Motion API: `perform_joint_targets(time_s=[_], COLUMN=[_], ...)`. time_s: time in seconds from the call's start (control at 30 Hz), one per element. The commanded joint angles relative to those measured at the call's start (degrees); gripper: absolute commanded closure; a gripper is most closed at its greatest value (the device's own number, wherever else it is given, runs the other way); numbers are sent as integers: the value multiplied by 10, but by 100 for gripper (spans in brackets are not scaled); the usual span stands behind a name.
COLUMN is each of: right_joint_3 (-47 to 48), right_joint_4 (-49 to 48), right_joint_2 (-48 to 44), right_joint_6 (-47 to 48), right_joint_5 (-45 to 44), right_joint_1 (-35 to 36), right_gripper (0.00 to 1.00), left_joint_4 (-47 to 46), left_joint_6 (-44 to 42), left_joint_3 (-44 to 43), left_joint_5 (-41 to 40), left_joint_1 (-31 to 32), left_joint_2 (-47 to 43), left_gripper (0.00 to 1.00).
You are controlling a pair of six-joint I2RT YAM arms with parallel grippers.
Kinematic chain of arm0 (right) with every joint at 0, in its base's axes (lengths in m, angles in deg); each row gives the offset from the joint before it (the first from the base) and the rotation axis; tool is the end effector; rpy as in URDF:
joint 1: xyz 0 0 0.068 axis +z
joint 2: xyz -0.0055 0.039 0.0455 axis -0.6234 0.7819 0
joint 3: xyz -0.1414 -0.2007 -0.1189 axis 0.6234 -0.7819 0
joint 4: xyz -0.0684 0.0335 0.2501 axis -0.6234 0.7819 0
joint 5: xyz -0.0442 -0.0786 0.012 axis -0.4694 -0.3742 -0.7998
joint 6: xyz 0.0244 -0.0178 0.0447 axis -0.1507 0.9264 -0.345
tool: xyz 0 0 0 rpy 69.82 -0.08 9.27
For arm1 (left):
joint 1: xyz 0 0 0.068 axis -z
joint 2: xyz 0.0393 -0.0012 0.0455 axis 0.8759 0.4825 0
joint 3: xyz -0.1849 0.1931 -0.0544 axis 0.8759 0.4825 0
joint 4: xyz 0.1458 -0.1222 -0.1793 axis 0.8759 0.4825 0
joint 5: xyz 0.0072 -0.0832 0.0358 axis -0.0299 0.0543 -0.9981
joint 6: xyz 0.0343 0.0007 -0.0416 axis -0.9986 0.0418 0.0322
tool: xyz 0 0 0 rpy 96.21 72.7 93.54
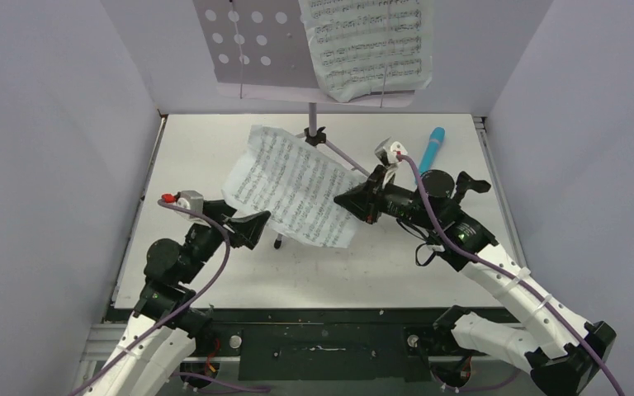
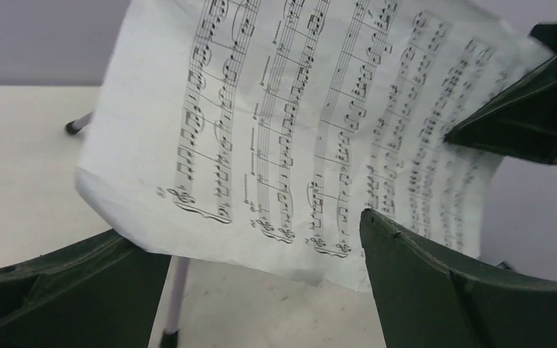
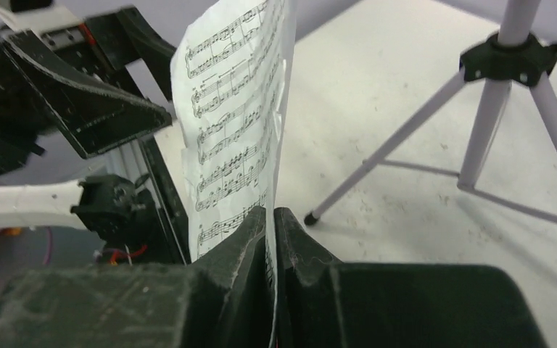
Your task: Set up the instrument practice props
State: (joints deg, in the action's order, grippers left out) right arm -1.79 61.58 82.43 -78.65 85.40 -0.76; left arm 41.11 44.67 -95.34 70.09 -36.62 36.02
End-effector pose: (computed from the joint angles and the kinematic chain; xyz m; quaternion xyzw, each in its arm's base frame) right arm 0.1637 0.1499 0.3842 -0.2856 0.6623 0.4896 0.4899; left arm 0.1145 -0.0600 0.3100 0.0467 0.6114 -0.4176 0.6705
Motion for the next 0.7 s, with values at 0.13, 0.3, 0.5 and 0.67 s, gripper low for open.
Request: perform_joint_targets(time_s=[0.13, 0.3, 0.5, 0.67], right_joint_3=[64, 84, 124, 157], right_joint_4=[231, 272, 319, 356], right_joint_2=[27, 44, 93, 135], right_joint_6=[135, 157, 179, 184], right_joint_5=[-29, -29, -17, -68], right_joint_1=[-2, 10, 56, 138], right_gripper=[95, 95, 95, 95], left_joint_4=[322, 396, 422, 429], left_joint_6=[-275, -431, -565, -635], left_joint_3=[-118, -166, -184, -189], left_joint_5=[-34, 17, 118, 230], left_joint_1=[-3, -4, -3, -2], left_joint_2=[25, 57, 63, 65], left_gripper=[3, 3, 3, 3])
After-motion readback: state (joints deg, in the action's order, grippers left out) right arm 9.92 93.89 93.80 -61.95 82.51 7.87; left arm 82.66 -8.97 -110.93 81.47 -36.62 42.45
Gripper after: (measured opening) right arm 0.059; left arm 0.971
